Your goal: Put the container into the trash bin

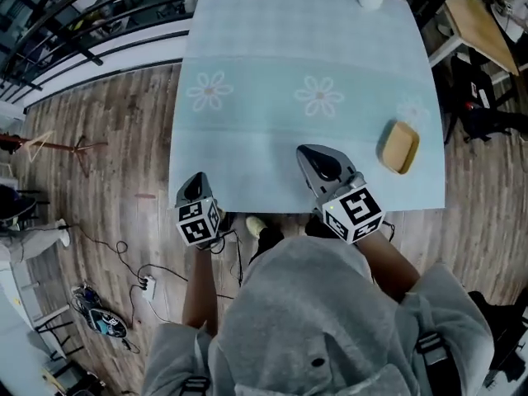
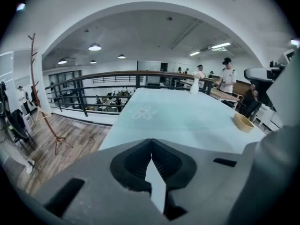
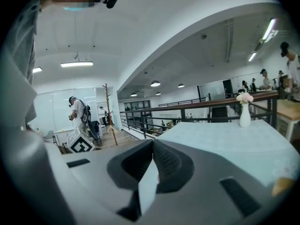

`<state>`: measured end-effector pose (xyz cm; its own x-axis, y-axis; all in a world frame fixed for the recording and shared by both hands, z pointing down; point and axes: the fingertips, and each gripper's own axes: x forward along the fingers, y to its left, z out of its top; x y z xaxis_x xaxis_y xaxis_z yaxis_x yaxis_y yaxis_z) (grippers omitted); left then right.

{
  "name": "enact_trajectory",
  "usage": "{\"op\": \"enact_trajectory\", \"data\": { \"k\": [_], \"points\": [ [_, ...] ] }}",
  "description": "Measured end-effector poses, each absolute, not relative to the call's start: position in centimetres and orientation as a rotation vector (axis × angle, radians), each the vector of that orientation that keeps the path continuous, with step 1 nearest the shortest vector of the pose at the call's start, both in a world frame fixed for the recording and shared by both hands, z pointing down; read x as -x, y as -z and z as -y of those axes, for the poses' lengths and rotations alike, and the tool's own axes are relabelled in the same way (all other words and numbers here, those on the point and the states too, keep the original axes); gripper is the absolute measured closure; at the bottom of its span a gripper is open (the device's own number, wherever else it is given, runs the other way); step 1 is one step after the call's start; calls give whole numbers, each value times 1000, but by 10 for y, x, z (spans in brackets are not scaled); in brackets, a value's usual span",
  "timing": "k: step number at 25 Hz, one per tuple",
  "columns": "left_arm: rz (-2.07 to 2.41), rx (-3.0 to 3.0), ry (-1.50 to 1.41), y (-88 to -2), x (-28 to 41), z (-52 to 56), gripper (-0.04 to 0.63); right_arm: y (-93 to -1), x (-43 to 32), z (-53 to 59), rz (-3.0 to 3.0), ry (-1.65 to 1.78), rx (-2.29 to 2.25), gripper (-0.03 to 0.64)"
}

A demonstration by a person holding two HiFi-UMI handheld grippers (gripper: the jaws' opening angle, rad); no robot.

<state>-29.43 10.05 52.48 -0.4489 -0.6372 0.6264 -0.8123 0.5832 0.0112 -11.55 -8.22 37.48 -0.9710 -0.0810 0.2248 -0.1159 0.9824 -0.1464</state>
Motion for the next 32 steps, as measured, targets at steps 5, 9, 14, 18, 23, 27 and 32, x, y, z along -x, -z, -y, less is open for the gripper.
{"op": "enact_trajectory", "data": {
  "k": [5, 9, 14, 18, 23, 27, 32],
  "points": [
    [2150, -1367, -463, -509, 240, -9, 574, -376, 52, 141, 2896, -238, -351, 591],
    [2069, -1517, -476, -500, 195, 57, 574, -375, 2, 188, 2885, -233, -511, 591],
    [1959, -1719, -547, -491, 135, 140, 574, -373, -68, 244, 2862, -257, -739, 591],
    [1857, -1869, -596, -490, 76, 205, 574, -375, -123, 283, 2833, -282, -871, 591],
    [1673, -2060, -710, -503, -12, 265, 572, -386, -193, 318, 2771, -310, -1005, 591],
    [1508, -2166, -784, -520, -80, 291, 572, -393, -239, 336, 2737, -344, -1078, 591],
    [1303, -2230, -870, -542, -138, 301, 572, -401, -275, 350, 2714, -376, -1142, 591]
  ]
}}
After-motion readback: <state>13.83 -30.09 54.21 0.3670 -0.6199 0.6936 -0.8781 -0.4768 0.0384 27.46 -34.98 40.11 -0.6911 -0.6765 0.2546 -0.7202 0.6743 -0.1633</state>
